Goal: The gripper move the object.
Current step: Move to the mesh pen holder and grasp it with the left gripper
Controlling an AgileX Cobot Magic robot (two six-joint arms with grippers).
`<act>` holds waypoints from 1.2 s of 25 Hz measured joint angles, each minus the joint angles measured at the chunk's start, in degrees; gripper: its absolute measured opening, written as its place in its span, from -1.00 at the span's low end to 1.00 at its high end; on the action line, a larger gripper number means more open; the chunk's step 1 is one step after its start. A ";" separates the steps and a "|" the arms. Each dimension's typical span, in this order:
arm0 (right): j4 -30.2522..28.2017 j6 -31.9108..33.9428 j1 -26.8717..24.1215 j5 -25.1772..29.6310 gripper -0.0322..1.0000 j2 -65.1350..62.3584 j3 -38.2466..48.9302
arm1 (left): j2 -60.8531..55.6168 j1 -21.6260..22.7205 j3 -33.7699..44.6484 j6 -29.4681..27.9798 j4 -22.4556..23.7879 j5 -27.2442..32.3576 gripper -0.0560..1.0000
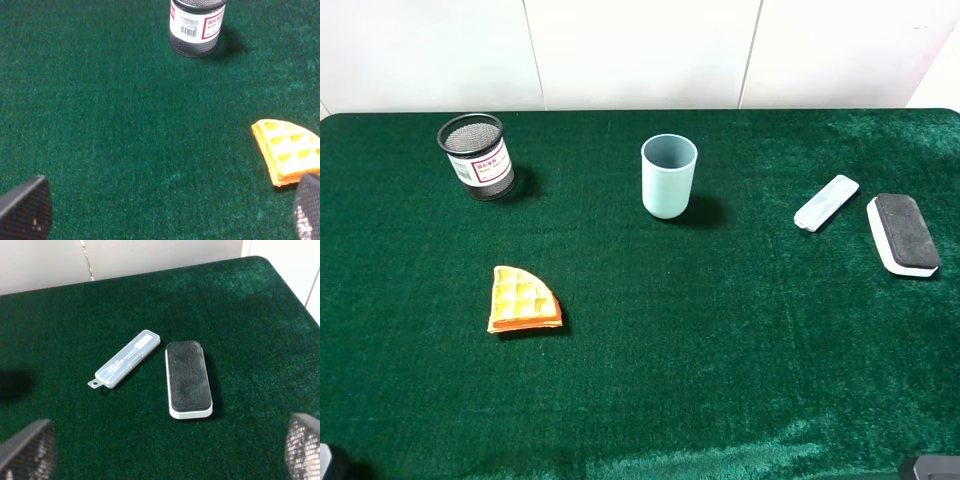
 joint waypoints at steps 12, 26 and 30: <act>0.00 0.00 0.00 0.00 0.41 0.00 0.00 | 0.00 0.00 0.00 0.00 0.00 0.00 0.96; 0.05 0.00 0.00 0.00 0.41 0.00 0.00 | 0.00 0.00 0.00 0.00 0.00 0.00 0.96; 0.05 0.00 0.00 0.00 0.41 0.00 0.00 | 0.00 0.00 0.00 0.00 0.00 0.00 0.96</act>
